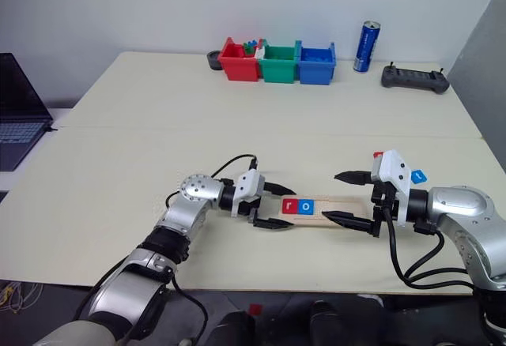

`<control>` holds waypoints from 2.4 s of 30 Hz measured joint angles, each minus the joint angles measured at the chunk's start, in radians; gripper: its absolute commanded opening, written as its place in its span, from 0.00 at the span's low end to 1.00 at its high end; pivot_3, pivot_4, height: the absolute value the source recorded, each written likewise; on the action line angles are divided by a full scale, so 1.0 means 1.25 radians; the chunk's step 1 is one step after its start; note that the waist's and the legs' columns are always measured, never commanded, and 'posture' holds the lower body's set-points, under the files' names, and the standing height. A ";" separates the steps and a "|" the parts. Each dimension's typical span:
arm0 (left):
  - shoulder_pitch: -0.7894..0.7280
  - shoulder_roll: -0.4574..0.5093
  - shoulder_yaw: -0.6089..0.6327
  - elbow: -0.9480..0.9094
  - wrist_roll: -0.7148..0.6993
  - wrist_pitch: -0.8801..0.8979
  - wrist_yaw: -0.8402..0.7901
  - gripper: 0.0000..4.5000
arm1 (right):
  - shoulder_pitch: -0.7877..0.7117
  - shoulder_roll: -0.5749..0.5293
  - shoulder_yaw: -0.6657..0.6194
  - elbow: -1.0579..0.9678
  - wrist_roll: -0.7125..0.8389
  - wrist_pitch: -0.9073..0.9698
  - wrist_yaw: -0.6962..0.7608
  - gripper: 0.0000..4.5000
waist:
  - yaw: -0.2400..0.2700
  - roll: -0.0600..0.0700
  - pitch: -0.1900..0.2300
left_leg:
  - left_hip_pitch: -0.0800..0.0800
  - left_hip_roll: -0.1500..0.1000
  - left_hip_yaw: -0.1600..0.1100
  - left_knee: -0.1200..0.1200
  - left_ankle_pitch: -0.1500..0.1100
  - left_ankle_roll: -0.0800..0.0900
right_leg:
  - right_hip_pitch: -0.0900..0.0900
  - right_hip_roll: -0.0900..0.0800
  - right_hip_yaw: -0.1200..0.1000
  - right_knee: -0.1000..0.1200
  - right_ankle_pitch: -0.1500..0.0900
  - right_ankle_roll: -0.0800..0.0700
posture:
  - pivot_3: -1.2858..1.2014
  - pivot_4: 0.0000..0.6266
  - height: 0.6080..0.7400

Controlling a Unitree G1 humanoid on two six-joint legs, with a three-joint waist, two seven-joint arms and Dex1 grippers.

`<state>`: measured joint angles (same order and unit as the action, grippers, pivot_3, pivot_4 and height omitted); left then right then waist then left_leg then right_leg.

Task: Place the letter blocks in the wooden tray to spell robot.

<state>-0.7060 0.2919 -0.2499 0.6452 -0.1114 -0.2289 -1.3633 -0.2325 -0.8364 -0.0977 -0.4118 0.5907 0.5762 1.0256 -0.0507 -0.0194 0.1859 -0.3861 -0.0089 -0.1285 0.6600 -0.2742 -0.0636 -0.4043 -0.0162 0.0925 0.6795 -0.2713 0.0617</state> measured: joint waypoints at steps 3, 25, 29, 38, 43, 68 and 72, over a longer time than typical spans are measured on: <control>0.001 -0.001 0.000 0.027 0.011 -0.001 0.008 0.75 | -0.001 0.000 0.000 0.003 -0.002 0.000 0.000 1.00 | 0.000 0.000 0.000 | 0.000 0.000 0.000 0.000 0.000 0.000 | 0.000 0.000 0.000 0.000 0.000 0.000 | 0.52 0.24 1.00; -0.012 -0.081 -0.017 0.108 0.068 -0.053 0.094 0.75 | -0.030 0.011 0.034 0.032 -0.025 -0.016 0.005 1.00 | 0.002 0.000 0.000 | 0.000 0.000 0.000 0.000 0.000 0.000 | 0.000 0.000 0.000 0.000 0.000 0.000 | 0.52 0.24 1.00; -0.013 -0.078 -0.017 0.110 0.068 -0.056 0.083 0.75 | -0.030 0.002 0.034 0.033 -0.027 -0.022 0.021 1.00 | 0.002 0.000 0.000 | 0.000 0.000 0.000 0.000 0.000 0.000 | 0.000 0.000 0.000 0.000 0.000 0.000 | 0.52 0.24 1.00; -0.013 -0.065 -0.015 0.111 0.066 -0.061 0.067 0.75 | 0.030 -0.067 0.031 0.092 -0.078 -0.103 0.102 1.00 | 0.001 0.000 0.000 | 0.000 0.000 0.000 0.000 0.000 0.000 | 0.000 0.000 0.000 0.000 0.000 0.000 | 0.52 0.24 1.00; -0.016 -0.064 -0.015 0.117 0.065 -0.064 0.066 0.75 | 0.044 -0.116 0.014 0.162 -0.090 -0.148 0.156 1.00 | 0.001 0.000 0.000 | 0.000 0.000 0.000 0.000 0.000 0.000 | 0.000 0.000 0.000 0.000 0.000 0.000 | 0.52 0.24 1.00; -0.042 -0.063 -0.014 0.153 0.062 -0.063 0.052 0.99 | 0.022 -0.135 0.003 0.244 -0.120 -0.194 0.191 1.00 | 0.000 0.000 0.000 | 0.001 0.000 0.000 0.001 0.000 0.000 | 0.000 0.000 0.000 0.001 0.000 0.000 | 0.52 0.24 1.00; -0.042 -0.027 0.005 0.124 0.040 -0.023 0.044 0.99 | 0.032 -0.135 0.002 0.234 -0.119 -0.189 0.185 1.00 | -0.001 0.000 0.000 | 0.001 0.000 0.000 0.001 0.000 0.000 | 0.000 0.000 0.000 0.001 0.000 0.000 | 0.52 0.24 1.00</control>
<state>-0.7582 0.2576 -0.2434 0.8007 -0.0616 -0.2582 -1.3078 -0.1924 -1.0048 -0.0953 -0.1191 0.4422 0.3403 1.2573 -0.0519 -0.0195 0.1859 -0.3854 -0.0090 -0.1283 0.6606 -0.2741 -0.0636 -0.4040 -0.0162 0.0929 0.6806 -0.2712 0.0618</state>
